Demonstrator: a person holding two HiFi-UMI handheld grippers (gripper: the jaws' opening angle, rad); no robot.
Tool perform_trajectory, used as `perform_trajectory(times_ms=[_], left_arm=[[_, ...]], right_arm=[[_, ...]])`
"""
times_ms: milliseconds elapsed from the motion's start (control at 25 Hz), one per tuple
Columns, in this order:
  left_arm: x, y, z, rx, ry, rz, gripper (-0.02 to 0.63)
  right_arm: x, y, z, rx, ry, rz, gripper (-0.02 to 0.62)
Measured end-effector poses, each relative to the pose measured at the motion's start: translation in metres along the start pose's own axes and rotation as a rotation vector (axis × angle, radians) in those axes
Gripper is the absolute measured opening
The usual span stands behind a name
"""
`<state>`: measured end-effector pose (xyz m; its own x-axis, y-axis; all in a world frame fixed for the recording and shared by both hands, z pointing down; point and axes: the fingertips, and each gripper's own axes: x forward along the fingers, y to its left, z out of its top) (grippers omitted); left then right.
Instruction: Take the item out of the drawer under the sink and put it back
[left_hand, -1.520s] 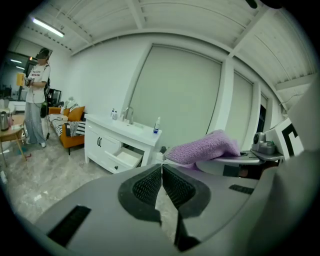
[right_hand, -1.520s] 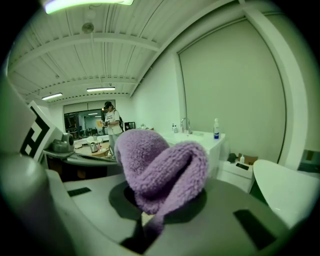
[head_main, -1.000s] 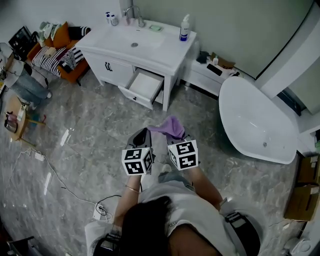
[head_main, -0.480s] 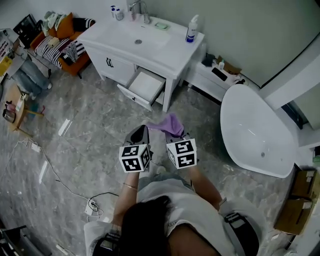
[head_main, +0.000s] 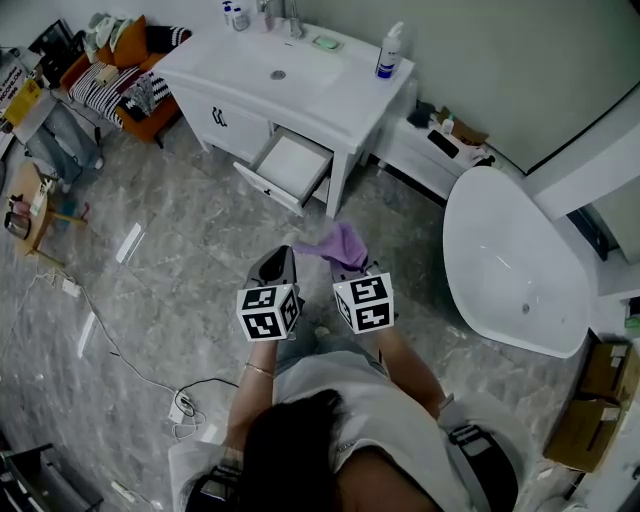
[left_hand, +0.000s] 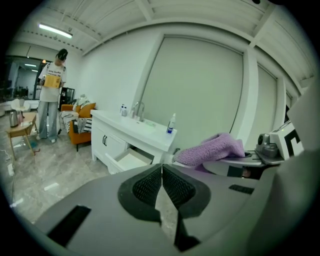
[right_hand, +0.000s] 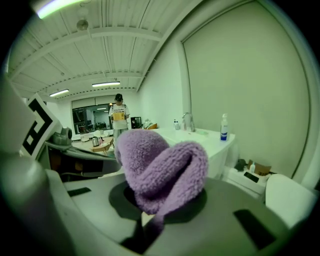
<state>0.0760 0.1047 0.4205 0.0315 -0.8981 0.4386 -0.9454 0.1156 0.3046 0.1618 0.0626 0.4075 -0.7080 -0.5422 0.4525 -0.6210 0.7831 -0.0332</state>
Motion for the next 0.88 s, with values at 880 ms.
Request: perform_trajectory(times_ms=[880], left_arm=[[0.086, 0.043, 0.046, 0.038, 0.043, -0.064, 0.011]], right_arm=[[0.09, -0.031, 0.038, 0.017, 0.002, -0.005, 0.046]])
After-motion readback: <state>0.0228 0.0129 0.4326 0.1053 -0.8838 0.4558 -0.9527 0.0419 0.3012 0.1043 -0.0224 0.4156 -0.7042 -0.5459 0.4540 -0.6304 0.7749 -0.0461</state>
